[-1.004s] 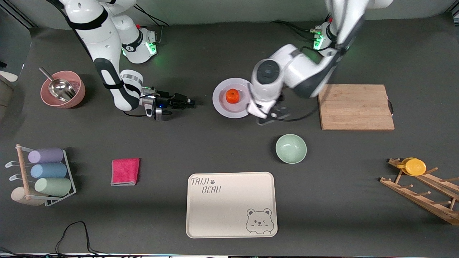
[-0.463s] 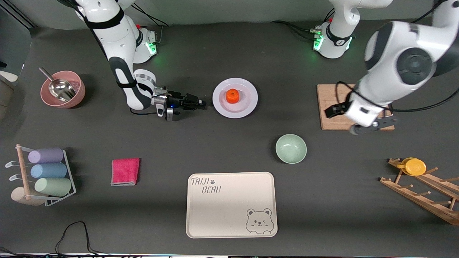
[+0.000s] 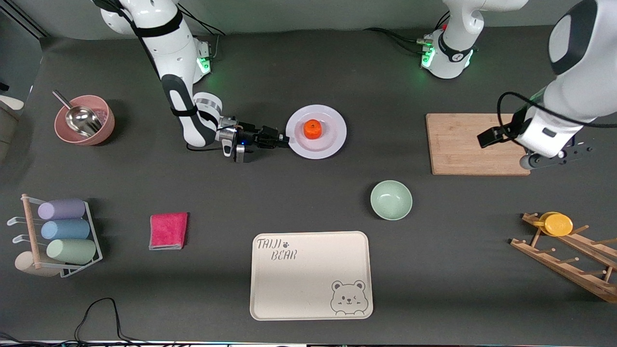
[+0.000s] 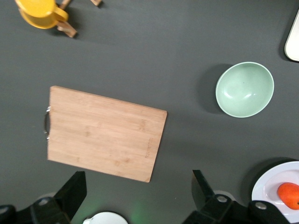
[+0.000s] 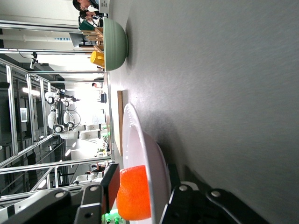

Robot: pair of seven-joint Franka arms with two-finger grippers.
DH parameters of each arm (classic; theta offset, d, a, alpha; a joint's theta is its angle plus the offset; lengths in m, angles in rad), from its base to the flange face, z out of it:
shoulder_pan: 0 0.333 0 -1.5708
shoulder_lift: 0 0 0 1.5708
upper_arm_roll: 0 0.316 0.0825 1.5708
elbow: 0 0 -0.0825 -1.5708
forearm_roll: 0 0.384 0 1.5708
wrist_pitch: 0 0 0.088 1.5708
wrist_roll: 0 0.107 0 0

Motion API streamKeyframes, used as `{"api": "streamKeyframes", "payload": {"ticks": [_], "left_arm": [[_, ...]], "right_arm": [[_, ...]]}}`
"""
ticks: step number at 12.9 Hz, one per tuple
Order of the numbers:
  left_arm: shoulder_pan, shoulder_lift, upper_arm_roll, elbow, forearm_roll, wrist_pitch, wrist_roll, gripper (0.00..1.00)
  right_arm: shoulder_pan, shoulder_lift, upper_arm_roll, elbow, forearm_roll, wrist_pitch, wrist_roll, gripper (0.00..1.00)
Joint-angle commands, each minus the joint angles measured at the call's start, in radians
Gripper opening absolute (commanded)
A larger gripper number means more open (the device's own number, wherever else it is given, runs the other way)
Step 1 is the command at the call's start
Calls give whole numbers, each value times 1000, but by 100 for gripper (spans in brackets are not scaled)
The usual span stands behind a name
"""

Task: Place orange and plate with both arms

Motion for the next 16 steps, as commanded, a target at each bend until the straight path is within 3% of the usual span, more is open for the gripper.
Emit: {"api": "streamKeyframes", "payload": {"ticks": [1, 4, 10, 12, 16], "left_arm": [[98, 2, -54, 86, 10, -74, 88, 100], [117, 7, -55, 114, 14, -106, 105, 100], [115, 13, -60, 129, 14, -109, 105, 100], [106, 13, -60, 135, 14, -109, 104, 100], [102, 15, -60, 140, 14, -111, 98, 100]], "right_arm": [[19, 37, 35, 31, 64, -1, -26, 49], [23, 37, 38, 38, 70, -1, -29, 46], [13, 40, 37, 34, 60, -1, -63, 18], [10, 40, 37, 34, 60, -2, -63, 0], [-14, 23, 35, 29, 58, -27, -61, 0]]}}
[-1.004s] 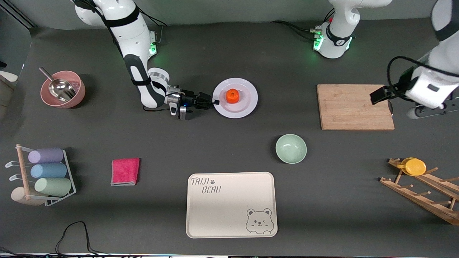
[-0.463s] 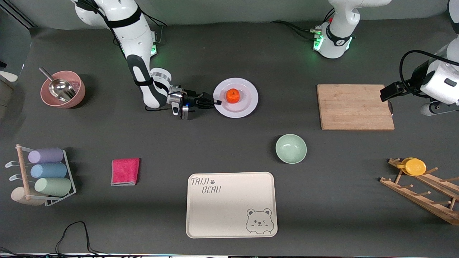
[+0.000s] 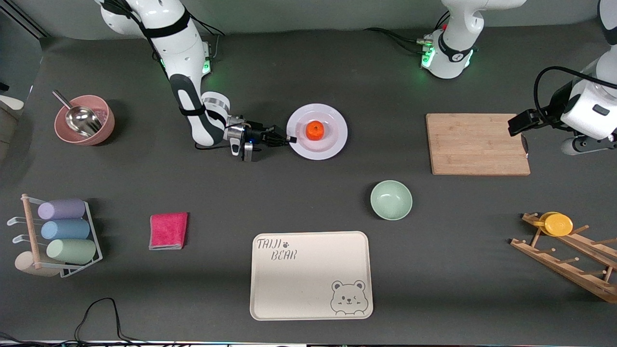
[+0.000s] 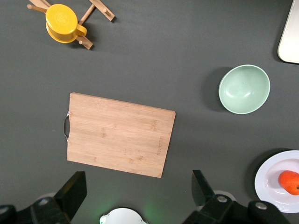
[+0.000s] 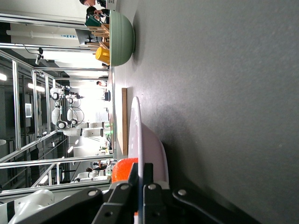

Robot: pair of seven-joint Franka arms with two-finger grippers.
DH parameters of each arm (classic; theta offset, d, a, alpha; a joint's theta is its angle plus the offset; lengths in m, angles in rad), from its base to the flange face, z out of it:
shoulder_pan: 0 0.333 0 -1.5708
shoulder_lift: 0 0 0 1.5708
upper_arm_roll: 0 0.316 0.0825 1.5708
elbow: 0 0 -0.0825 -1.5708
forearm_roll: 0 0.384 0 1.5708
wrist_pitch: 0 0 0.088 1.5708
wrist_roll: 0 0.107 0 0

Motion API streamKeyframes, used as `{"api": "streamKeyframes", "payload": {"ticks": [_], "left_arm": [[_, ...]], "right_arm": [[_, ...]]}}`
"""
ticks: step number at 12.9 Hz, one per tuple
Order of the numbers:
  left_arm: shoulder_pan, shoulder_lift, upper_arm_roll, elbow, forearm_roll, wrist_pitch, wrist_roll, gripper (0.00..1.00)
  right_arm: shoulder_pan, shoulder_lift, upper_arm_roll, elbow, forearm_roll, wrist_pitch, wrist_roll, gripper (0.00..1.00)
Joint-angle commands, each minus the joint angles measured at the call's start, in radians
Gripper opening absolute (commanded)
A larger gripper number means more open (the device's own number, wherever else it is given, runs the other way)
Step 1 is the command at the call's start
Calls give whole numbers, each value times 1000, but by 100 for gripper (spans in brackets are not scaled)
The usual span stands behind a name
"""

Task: Place orange and plate with both arms

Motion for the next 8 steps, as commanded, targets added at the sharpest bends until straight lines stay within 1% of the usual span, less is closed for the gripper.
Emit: {"api": "streamKeyframes", "payload": {"ticks": [1, 3, 6, 8], "left_arm": [[-3, 16, -1, 37, 11, -44, 6, 100], [3, 16, -6, 37, 11, -66, 1, 100], [65, 21, -82, 35, 14, -84, 1, 100], [62, 31, -84, 35, 22, -89, 1, 100]], "right_arm": [[-19, -7, 3, 3, 21, -42, -21, 0], [-33, -44, 3, -1, 18, -48, -20, 0], [-42, -115, 3, -3, 18, -48, -3, 0], [-48, -170, 3, -3, 15, -41, 5, 0]]}}
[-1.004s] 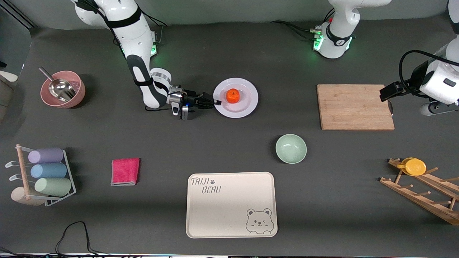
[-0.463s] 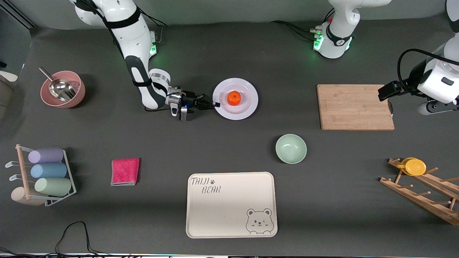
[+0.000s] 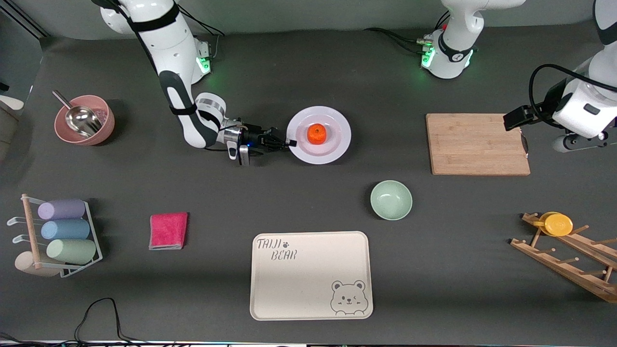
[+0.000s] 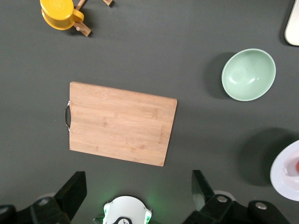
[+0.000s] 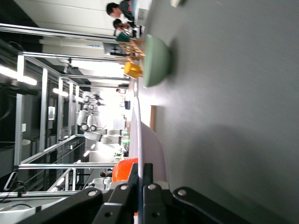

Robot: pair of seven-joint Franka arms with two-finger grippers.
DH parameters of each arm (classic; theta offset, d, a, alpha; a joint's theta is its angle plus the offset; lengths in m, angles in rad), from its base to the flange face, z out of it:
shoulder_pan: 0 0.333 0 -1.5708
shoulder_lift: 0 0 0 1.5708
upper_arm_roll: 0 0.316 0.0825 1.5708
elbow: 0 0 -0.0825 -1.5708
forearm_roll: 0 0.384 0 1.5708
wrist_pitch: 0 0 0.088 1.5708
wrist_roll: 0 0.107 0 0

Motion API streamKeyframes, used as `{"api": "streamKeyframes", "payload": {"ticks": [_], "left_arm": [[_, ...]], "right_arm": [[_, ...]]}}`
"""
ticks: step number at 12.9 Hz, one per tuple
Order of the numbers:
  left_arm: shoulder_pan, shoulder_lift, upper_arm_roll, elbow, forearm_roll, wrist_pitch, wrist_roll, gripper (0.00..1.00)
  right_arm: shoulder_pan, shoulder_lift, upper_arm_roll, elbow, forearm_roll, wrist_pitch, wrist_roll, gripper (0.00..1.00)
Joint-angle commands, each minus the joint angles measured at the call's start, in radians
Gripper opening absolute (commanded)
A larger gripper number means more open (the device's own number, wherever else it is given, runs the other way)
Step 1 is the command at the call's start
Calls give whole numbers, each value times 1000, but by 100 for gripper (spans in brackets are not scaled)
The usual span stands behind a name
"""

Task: Place orange and plate with both arms

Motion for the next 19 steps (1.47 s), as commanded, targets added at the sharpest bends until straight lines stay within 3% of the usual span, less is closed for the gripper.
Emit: {"api": "streamKeyframes", "payload": {"ticks": [1, 5, 8, 12, 19], "left_arm": [[21, 28, -21, 32, 17, -29, 3, 100], [27, 39, -21, 32, 23, -31, 15, 100], [25, 44, -23, 32, 23, -32, 14, 100], [28, 45, -20, 26, 25, -35, 14, 100], [42, 61, -10, 23, 25, -37, 18, 100]], "right_arm": [[-12, -107, 4, -21, -2, 9, 8, 0], [-104, -213, 4, -5, -201, 92, 167, 0], [-177, -174, 4, 95, -311, 94, 242, 0], [-210, 15, -7, 397, -365, 99, 388, 0], [-285, 371, -45, 1039, -529, 99, 764, 0]]}}
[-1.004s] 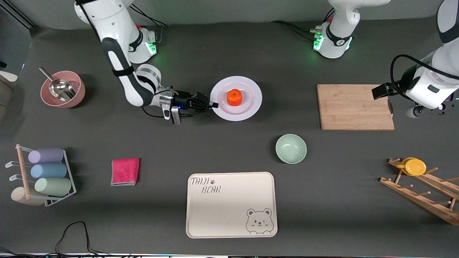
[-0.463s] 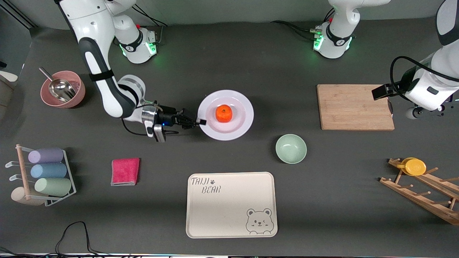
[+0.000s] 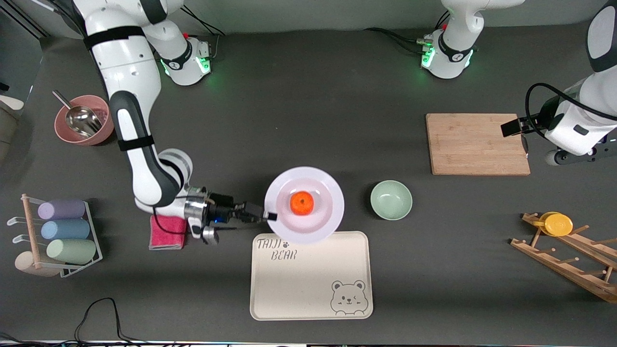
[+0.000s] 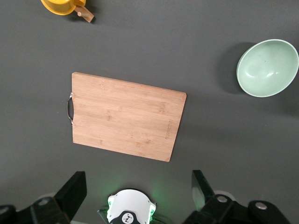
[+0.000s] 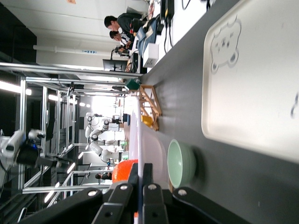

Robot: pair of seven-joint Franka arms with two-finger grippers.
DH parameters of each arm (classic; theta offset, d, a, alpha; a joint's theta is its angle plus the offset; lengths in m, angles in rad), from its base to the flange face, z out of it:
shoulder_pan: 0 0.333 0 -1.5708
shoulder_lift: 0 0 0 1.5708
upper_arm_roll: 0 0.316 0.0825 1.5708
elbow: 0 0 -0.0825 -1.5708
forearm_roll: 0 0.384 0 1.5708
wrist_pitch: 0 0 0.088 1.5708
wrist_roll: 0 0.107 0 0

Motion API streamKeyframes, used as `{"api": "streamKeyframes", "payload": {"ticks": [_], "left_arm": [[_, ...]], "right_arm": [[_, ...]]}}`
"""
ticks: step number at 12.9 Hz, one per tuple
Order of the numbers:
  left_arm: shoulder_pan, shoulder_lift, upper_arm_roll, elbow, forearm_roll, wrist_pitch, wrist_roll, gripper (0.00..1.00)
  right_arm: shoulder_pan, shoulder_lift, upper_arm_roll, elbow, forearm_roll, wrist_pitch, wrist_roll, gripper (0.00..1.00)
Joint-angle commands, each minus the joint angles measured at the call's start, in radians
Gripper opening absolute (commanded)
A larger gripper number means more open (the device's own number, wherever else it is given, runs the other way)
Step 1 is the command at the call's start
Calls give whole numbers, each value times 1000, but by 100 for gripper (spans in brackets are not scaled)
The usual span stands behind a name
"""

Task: Place orange and plate with both arms
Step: 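Slide the plate with the orange onto the bear placemat using the right gripper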

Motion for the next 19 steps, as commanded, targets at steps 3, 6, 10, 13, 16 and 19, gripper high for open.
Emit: {"api": "streamKeyframes", "payload": {"ticks": [3, 6, 10, 13, 16, 19], "left_arm": [[11, 4, -2, 22, 13, -22, 16, 100], [12, 4, -2, 22, 13, -30, 16, 100], [14, 6, -2, 15, 13, -30, 16, 100], [14, 4, -2, 15, 13, -32, 16, 100], [14, 4, -2, 15, 12, -32, 16, 100], [12, 4, -2, 15, 12, -32, 16, 100]], "right_arm": [[-48, 286, -12, 466, -40, -2, 193, 0], [-60, 386, -8, 613, -36, 65, 218, 0], [-58, 424, 0, 619, -32, 124, 180, 0], [-54, 455, 0, 608, -29, 155, 157, 0], [-54, 496, 1, 587, 0, 159, 41, 0], [-42, 513, 4, 568, 55, 174, -26, 0]]}}
